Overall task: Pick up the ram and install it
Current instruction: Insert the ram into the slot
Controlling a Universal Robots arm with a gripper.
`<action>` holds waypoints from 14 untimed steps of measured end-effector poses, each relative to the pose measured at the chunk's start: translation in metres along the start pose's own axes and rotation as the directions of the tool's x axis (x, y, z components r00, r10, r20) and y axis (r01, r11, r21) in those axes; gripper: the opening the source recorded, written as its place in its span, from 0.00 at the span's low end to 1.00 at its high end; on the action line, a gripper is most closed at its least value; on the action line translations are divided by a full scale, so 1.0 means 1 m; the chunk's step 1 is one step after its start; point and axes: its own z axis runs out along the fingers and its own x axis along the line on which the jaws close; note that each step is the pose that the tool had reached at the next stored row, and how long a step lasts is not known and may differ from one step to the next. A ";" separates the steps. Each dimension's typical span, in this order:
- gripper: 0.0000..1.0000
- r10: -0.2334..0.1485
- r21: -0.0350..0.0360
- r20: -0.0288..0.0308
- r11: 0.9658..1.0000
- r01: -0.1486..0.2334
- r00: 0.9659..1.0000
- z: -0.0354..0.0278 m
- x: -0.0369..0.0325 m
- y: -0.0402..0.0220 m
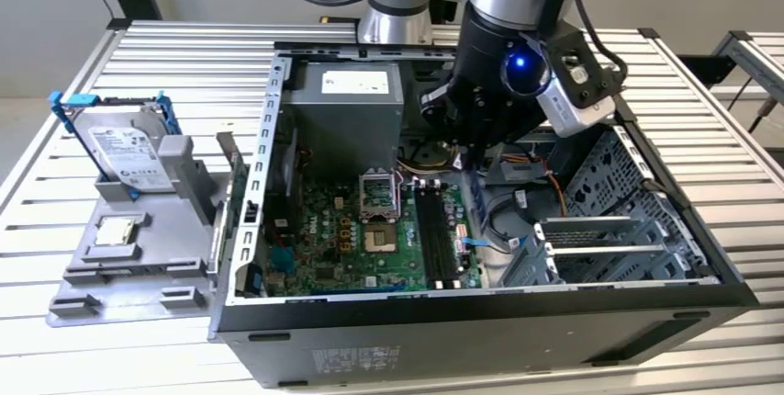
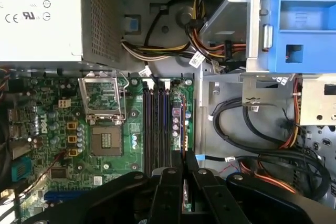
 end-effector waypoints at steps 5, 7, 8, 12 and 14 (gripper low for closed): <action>0.00 0.002 0.008 0.001 1.000 -0.002 1.000 0.0066 0.0002 0.0002; 0.00 0.008 0.009 0.001 1.000 -0.008 1.000 0.0088 0.0003 0.0001; 0.00 0.012 0.010 0.001 1.000 -0.013 1.000 0.0098 0.0003 0.0001; 0.00 0.012 0.012 0.001 1.000 -0.012 1.000 0.0137 0.0004 0.0001; 0.00 0.012 0.013 0.001 1.000 -0.012 1.000 0.0171 0.0005 0.0002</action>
